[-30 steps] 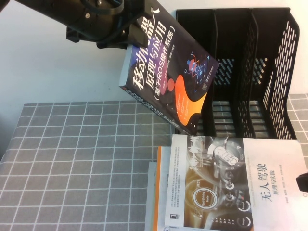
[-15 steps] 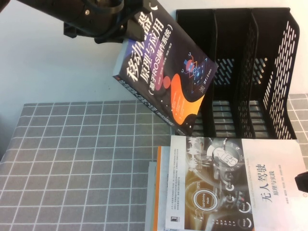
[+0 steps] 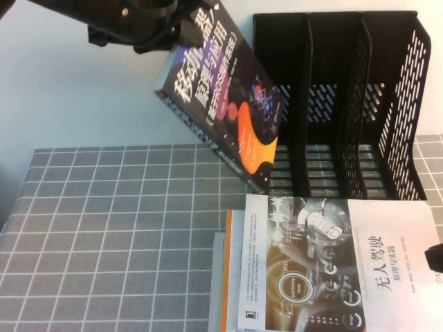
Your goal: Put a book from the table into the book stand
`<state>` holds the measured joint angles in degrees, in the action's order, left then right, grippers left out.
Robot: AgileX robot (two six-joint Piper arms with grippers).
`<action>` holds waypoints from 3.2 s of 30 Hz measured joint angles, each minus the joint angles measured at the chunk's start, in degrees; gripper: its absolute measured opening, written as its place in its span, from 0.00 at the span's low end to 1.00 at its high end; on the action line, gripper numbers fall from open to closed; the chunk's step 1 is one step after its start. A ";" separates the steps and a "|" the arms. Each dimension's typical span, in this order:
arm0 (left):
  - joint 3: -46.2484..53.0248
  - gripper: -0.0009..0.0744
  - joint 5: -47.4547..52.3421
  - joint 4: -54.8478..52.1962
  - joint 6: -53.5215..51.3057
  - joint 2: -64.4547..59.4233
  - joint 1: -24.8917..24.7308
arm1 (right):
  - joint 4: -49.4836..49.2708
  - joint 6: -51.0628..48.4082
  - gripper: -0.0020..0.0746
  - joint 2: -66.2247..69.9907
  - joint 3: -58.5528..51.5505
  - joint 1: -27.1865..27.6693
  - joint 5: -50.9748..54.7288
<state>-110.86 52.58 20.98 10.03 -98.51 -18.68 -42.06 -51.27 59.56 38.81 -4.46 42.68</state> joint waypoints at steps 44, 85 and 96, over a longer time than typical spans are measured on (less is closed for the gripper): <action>-0.14 0.48 -14.44 -9.65 9.24 -10.78 -8.13 | -0.71 0.00 0.02 0.00 0.00 0.00 -1.45; 58.74 0.01 -23.13 -4.45 -14.25 48.44 -8.03 | 23.37 20.99 0.02 -24.59 2.05 0.00 10.99; 71.31 0.01 -41.52 -2.57 -16.62 53.82 -8.03 | 20.64 10.96 0.02 -35.02 -14.44 0.00 -3.28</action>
<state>-39.55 11.06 18.41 -6.59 -44.69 -26.71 -21.43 -40.31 24.54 24.37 -4.46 39.40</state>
